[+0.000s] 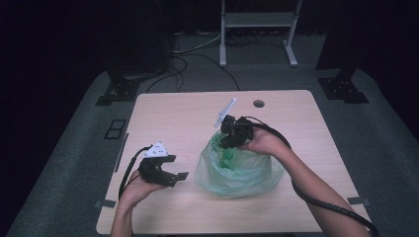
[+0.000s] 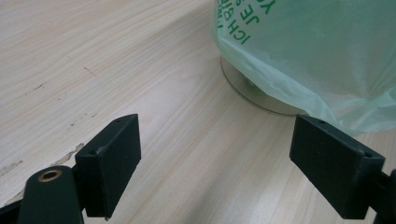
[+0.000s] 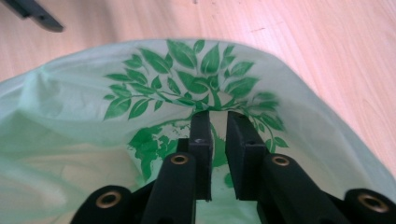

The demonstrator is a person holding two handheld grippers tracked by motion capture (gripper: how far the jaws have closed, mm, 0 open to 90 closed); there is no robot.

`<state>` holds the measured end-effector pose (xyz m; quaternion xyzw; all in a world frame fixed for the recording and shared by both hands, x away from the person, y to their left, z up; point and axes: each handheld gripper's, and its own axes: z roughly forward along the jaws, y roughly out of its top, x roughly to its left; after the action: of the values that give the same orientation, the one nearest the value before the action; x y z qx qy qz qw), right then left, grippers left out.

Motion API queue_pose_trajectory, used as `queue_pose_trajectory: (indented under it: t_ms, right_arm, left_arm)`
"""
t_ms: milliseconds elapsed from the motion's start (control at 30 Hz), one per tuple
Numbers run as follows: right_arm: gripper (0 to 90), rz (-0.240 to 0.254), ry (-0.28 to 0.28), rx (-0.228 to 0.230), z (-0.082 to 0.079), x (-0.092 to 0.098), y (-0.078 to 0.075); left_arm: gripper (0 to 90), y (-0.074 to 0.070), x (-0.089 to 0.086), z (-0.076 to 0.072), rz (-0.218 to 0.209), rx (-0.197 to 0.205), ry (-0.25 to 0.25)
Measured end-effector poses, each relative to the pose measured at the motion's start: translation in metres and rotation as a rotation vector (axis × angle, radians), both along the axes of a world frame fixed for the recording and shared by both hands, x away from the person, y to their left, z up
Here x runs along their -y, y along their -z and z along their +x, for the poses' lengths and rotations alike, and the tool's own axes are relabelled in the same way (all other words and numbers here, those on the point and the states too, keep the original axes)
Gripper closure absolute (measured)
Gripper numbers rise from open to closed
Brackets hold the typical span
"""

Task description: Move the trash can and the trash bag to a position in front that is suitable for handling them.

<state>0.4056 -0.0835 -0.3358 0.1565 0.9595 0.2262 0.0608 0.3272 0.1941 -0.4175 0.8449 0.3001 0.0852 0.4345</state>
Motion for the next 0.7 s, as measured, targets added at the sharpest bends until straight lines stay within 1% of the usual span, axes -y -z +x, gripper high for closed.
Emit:
queue_pose_trajectory:
  t_ms: [33,67,100,167,200,367,467,600,633,700]
  right_arm:
    - [82.3,-0.007,0.002,0.005,0.001,-0.001,0.0]
    - [82.0,-0.016,0.01,0.026,0.003,-0.003,0.001]
    - [82.0,-0.017,0.02,0.033,0.004,-0.004,0.0]
    - [81.2,-0.006,0.018,0.019,0.005,-0.003,0.0]
    - [81.2,-0.004,0.017,0.025,0.005,-0.003,-0.002]
    - [81.0,0.017,-0.014,0.01,-0.004,0.009,-0.011]
    - [82.4,-0.002,-0.005,0.001,-0.006,0.021,-0.014]
    - [84.1,-0.034,0.052,0.022,-0.002,0.037,-0.012]
    - [84.5,-0.037,0.069,0.031,0.0,0.04,-0.012]
    - [84.5,-0.026,0.097,0.045,0.004,0.046,-0.011]
  left_arm:
    - [15.5,0.001,-0.001,0.0,0.002,-0.002,-0.003]
    - [15.5,0.001,-0.002,0.0,-0.001,-0.002,-0.005]
    - [15.5,0.001,-0.002,0.0,-0.004,-0.001,-0.006]
    - [15.5,0.001,-0.002,0.0,-0.004,0.001,-0.004]
    - [15.5,0.0,-0.002,0.0,-0.005,0.001,-0.003]
    - [15.4,-0.001,0.0,-0.001,-0.003,0.001,0.002]
    - [15.5,-0.001,0.002,-0.001,-0.005,0.004,0.006]
    - [15.5,-0.002,0.005,0.0,0.002,0.007,0.013]
    - [15.5,-0.002,0.005,0.0,0.002,0.007,0.013]
    - [15.5,-0.001,0.005,0.0,0.004,0.005,0.012]
